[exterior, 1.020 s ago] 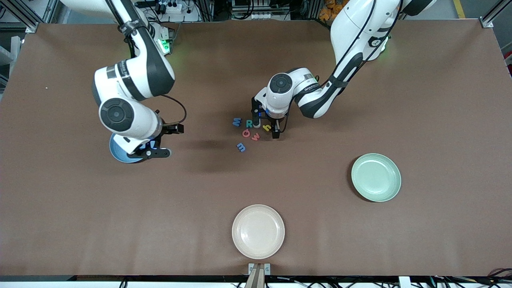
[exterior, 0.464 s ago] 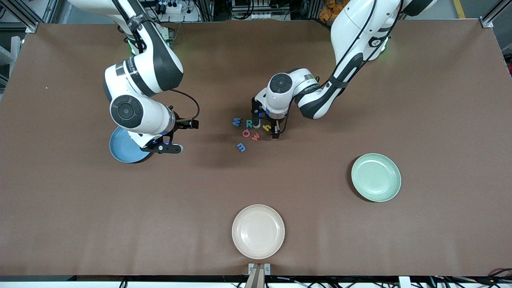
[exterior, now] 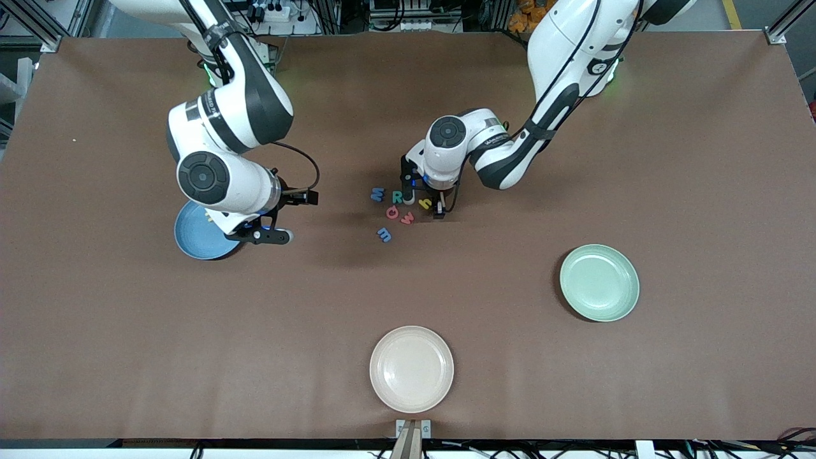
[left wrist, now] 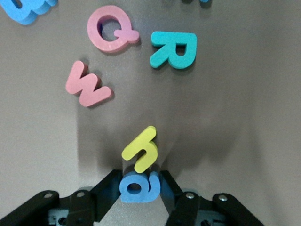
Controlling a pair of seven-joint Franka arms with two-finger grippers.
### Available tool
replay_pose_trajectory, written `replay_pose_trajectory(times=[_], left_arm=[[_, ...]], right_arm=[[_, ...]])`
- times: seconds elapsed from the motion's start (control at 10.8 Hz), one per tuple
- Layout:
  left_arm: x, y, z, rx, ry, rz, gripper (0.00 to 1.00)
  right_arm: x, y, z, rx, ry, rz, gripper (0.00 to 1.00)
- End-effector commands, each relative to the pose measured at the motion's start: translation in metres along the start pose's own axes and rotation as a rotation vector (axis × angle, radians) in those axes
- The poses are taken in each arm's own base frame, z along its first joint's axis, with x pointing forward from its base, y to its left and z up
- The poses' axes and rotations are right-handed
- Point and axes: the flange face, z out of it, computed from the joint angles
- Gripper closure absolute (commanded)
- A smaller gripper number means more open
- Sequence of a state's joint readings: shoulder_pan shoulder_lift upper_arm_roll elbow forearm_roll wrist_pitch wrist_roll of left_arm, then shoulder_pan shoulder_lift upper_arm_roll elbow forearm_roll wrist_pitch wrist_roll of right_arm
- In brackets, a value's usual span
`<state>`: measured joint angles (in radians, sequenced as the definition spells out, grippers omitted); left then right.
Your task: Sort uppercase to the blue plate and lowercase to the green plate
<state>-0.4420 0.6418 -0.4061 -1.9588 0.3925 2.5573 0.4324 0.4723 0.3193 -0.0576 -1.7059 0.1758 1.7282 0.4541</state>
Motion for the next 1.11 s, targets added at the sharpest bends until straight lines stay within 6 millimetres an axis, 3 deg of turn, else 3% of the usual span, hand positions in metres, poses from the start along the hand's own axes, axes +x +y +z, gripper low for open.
replay_pose_trajectory(times=[0.0,0.19,0.28,0.56,0.83,1.02], left_arm=[[-0.010,-0.008,0.010,0.015,-0.014,0.021,0.86],[-0.011,-0.012,0.002,0.027,-0.014,0.016,0.95],[-0.011,-0.014,-0.002,0.033,-0.015,0.019,1.00],[-0.022,-0.028,-0.025,0.048,-0.056,0.031,1.00],[-0.054,-0.059,-0.062,0.065,-0.121,0.049,1.00],[-0.077,-0.082,-0.085,0.087,-0.128,0.045,1.00]], right_arm=[[-0.007,-0.003,-0.002,0.010,-0.009,0.014,0.00],[-0.008,-0.003,-0.001,0.006,-0.016,0.016,0.00],[-0.014,-0.013,0.004,0.001,-0.019,0.019,0.00],[-0.024,-0.033,0.011,-0.010,-0.021,0.053,0.00],[-0.029,-0.038,0.025,-0.020,-0.025,0.047,0.00],[-0.039,-0.056,0.037,-0.021,-0.014,0.072,0.00]])
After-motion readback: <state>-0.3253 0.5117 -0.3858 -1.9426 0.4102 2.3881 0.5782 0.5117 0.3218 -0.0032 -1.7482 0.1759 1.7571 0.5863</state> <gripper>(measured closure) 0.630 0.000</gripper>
